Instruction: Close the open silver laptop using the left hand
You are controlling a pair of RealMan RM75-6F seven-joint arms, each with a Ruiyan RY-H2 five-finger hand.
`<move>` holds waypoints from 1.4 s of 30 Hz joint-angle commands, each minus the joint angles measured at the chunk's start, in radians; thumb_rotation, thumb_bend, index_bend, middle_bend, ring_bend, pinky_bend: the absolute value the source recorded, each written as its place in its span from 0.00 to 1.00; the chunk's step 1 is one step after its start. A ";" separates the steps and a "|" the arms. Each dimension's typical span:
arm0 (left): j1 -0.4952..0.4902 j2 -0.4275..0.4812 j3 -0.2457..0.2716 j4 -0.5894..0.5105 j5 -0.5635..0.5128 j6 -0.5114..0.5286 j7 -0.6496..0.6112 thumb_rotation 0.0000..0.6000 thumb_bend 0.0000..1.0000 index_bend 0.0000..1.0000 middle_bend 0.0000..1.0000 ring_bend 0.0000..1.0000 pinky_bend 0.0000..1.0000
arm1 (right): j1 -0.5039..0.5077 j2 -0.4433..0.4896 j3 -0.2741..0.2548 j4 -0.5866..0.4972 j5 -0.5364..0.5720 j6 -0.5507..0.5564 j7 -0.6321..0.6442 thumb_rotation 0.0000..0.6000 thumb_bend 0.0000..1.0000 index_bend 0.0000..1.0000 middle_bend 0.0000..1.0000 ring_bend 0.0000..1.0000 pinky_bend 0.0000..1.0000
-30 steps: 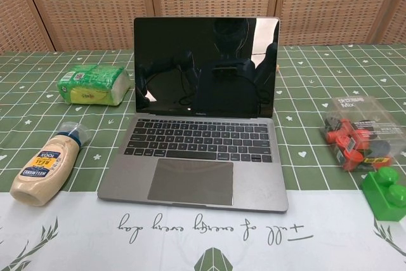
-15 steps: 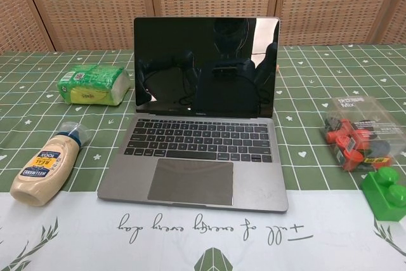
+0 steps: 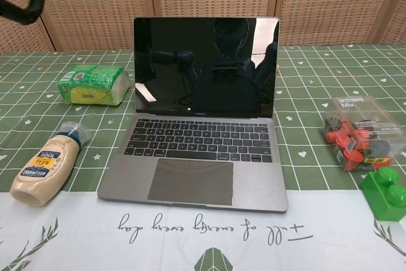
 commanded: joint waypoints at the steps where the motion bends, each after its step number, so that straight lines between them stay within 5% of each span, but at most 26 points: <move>1: -0.154 -0.041 -0.068 0.090 -0.143 -0.142 0.056 1.00 0.99 0.09 0.00 0.00 0.06 | 0.003 0.001 0.002 0.005 0.008 -0.009 0.009 1.00 0.06 0.00 0.00 0.00 0.00; 11: -0.449 -0.156 -0.094 0.354 -0.423 -0.331 0.151 1.00 1.00 0.11 0.00 0.00 0.10 | 0.002 0.010 0.007 0.016 0.023 -0.013 0.041 1.00 0.06 0.00 0.00 0.00 0.00; 22: -0.720 -0.264 0.002 0.584 -0.736 -0.424 0.248 1.00 1.00 0.17 0.00 0.03 0.13 | 0.001 0.017 0.015 0.027 0.047 -0.022 0.060 1.00 0.06 0.00 0.00 0.00 0.00; 36: -0.877 -0.366 0.083 0.727 -0.897 -0.429 0.263 1.00 1.00 0.23 0.08 0.10 0.18 | -0.006 0.027 0.025 0.035 0.064 -0.015 0.089 1.00 0.06 0.00 0.00 0.00 0.00; 42: -0.912 -0.386 0.110 0.747 -0.936 -0.408 0.274 1.00 1.00 0.32 0.20 0.19 0.26 | -0.011 0.032 0.025 0.034 0.060 -0.005 0.099 1.00 0.06 0.00 0.00 0.00 0.00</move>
